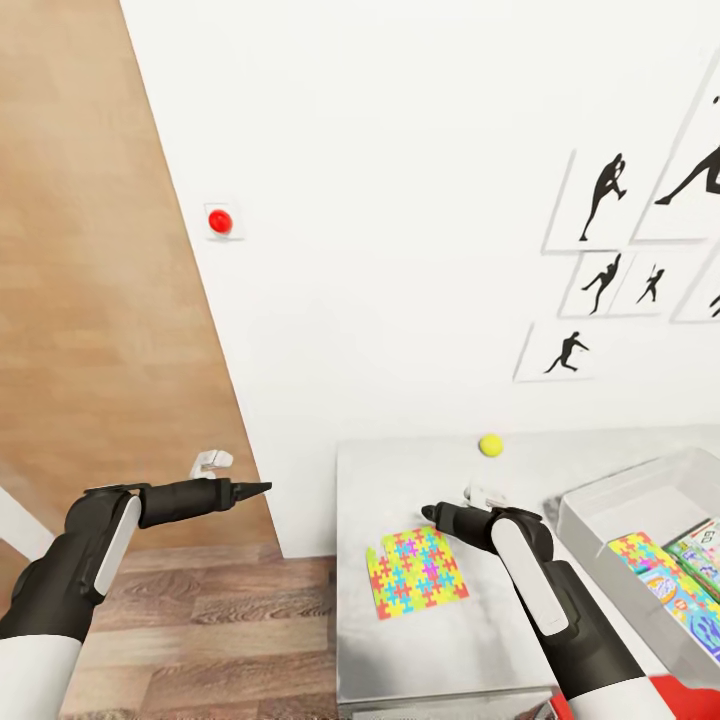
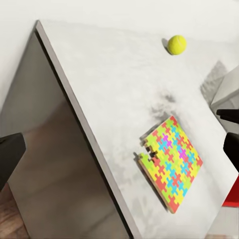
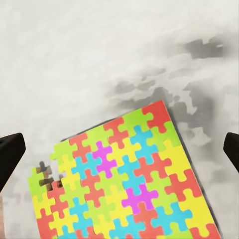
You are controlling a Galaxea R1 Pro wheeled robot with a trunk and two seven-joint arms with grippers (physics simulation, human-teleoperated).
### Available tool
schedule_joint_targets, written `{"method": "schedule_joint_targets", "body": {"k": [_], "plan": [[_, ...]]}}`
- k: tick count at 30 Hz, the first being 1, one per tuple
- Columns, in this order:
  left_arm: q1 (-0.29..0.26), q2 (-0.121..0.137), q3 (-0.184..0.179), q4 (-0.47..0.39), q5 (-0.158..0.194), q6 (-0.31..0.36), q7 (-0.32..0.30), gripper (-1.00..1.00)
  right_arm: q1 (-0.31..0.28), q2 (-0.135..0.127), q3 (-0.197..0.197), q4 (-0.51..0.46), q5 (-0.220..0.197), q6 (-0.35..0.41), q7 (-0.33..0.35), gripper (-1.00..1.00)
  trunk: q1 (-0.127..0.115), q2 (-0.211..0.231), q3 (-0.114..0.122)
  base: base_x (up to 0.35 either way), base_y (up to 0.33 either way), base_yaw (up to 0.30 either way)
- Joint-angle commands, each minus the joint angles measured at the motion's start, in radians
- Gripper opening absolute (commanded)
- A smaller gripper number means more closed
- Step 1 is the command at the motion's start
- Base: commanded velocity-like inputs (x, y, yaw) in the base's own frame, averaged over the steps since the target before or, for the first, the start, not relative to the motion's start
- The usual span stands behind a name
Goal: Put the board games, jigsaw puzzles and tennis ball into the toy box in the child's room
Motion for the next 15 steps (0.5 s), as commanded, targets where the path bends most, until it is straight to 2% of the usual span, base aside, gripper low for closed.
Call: {"method": "schedule_joint_targets", "body": {"k": [1,15], "plan": [[-0.001,0.0,0.0,0.0,0.002,0.005,-0.002,1.0,-0.001,-0.001,0.002,-0.001,-0.01,0.002,-0.01,1.0,0.001,-0.002,-0.004,0.0,0.0,0.0],[-0.001,0.0,-0.001,0.0,0.002,0.004,-0.002,1.0,-0.006,-0.001,0.002,0.039,-0.008,0.004,-0.01,1.0,0.001,-0.002,-0.026,0.0,0.0,0.0]]}}
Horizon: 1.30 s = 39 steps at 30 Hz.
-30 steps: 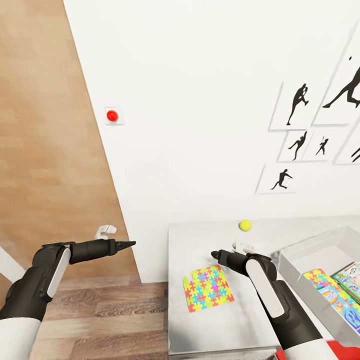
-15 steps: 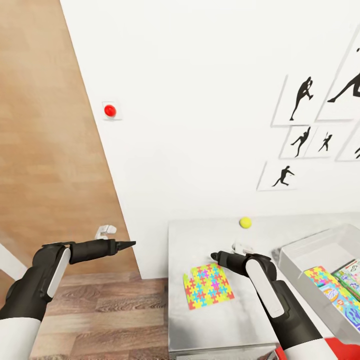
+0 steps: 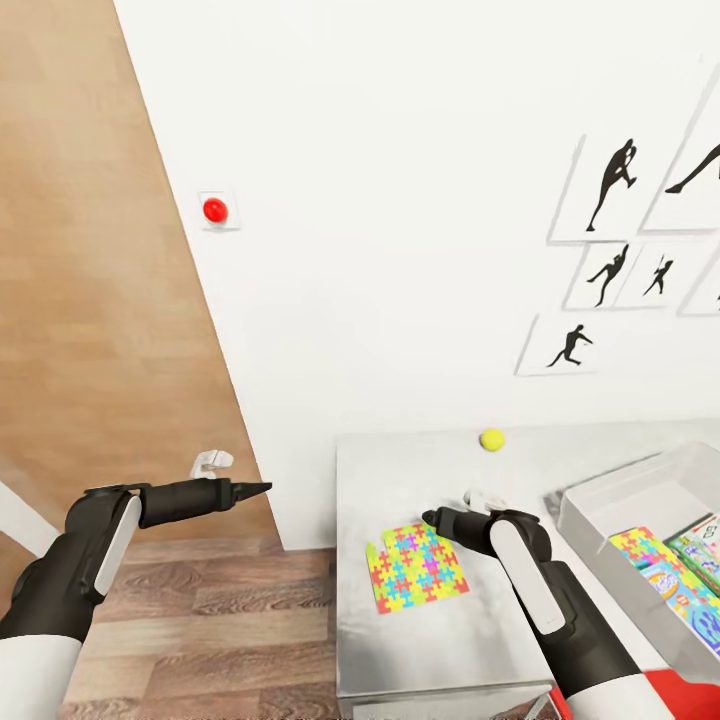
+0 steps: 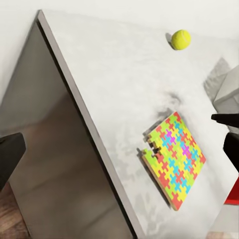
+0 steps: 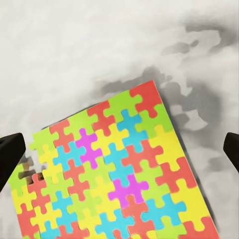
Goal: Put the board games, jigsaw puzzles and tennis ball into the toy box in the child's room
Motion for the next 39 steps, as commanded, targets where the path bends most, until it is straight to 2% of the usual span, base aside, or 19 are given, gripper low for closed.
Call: {"method": "schedule_joint_targets", "body": {"k": [1,39], "plan": [[-0.001,0.0,0.001,0.0,0.002,0.005,-0.002,1.0,-0.001,-0.001,0.002,0.0,-0.01,0.001,-0.01,1.0,0.001,-0.002,-0.004,0.0,0.0,0.0],[-0.001,0.0,0.001,0.0,0.002,0.005,-0.002,1.0,-0.001,-0.001,0.002,0.003,-0.008,0.001,-0.009,1.0,0.001,-0.002,-0.065,0.0,0.0,0.0]]}}
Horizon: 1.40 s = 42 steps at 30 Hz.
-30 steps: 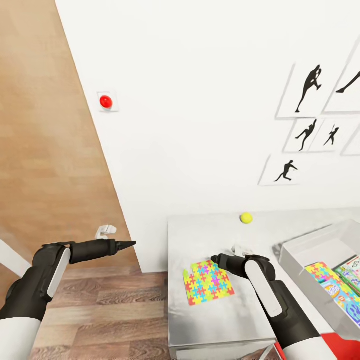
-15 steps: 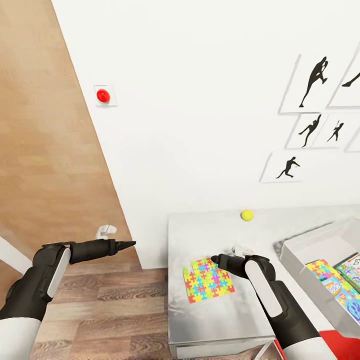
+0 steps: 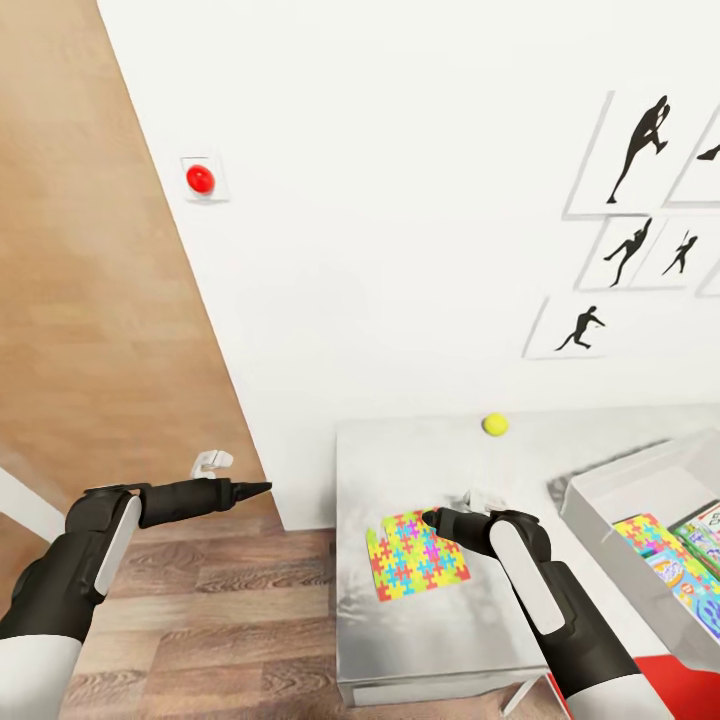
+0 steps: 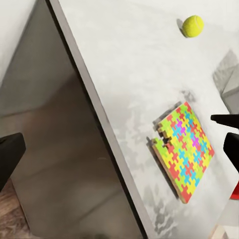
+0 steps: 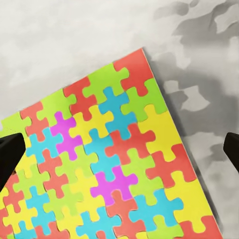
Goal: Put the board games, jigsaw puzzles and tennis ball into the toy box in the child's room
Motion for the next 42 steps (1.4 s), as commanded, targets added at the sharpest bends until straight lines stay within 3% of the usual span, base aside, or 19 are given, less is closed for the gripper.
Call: {"method": "schedule_joint_targets", "body": {"k": [1,26,42], "plan": [[-0.001,0.0,0.001,0.0,0.002,0.005,-0.002,1.0,-0.001,-0.001,0.002,-0.001,-0.01,0.001,-0.01,1.0,0.001,-0.002,-0.004,0.0,0.0,0.0],[-0.001,0.0,0.001,0.0,0.002,0.005,-0.002,1.0,0.0,-0.001,0.007,-0.002,-0.008,0.001,-0.009,1.0,0.001,-0.002,-0.016,0.0,0.0,0.0],[-0.001,0.0,0.001,0.0,0.002,0.005,-0.002,1.0,0.0,-0.001,0.007,-0.003,-0.008,0.001,0.029,1.0,0.001,-0.002,-0.026,0.0,0.0,0.0]]}}
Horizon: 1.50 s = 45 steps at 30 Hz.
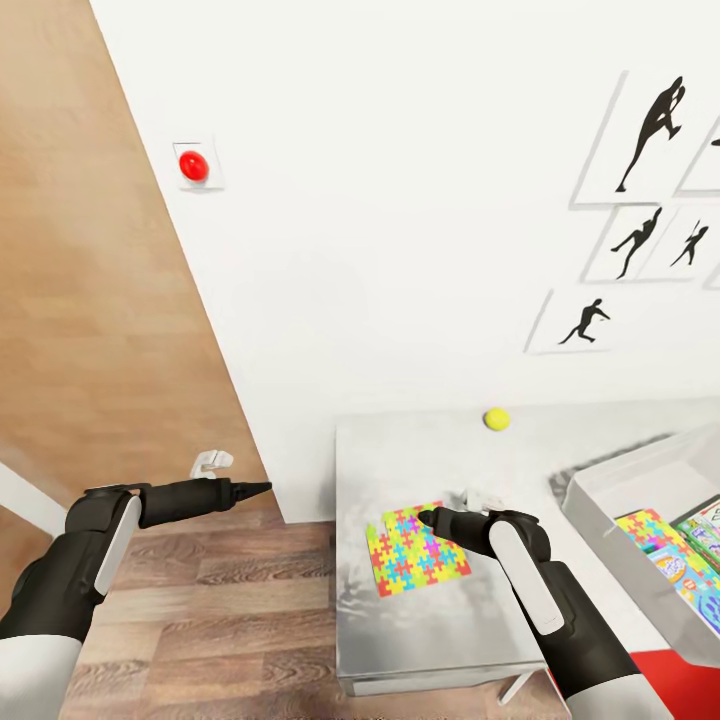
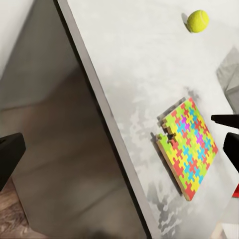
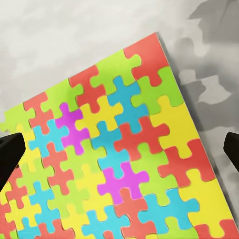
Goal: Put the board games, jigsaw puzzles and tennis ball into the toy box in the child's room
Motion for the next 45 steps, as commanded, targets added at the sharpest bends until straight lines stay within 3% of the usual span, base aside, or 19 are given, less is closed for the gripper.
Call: {"method": "schedule_joint_targets", "body": {"k": [1,27,45], "plan": [[-0.001,0.0,0.001,0.0,0.002,0.005,-0.002,1.0,-0.001,-0.001,0.002,-0.001,-0.01,0.001,-0.009,1.0,0.001,-0.002,-0.003,0.0,0.0,0.0],[-0.001,0.0,0.001,0.0,0.002,0.004,-0.002,1.0,-0.001,-0.002,0.002,-0.001,-0.009,0.001,-0.007,1.0,0.001,-0.002,-0.045,0.0,0.0,0.0],[-0.001,0.0,0.002,0.0,0.002,0.004,-0.003,1.0,-0.001,-0.003,0.002,-0.001,-0.009,0.001,-0.006,1.0,0.001,-0.002,-0.049,0.0,0.0,0.0]]}}
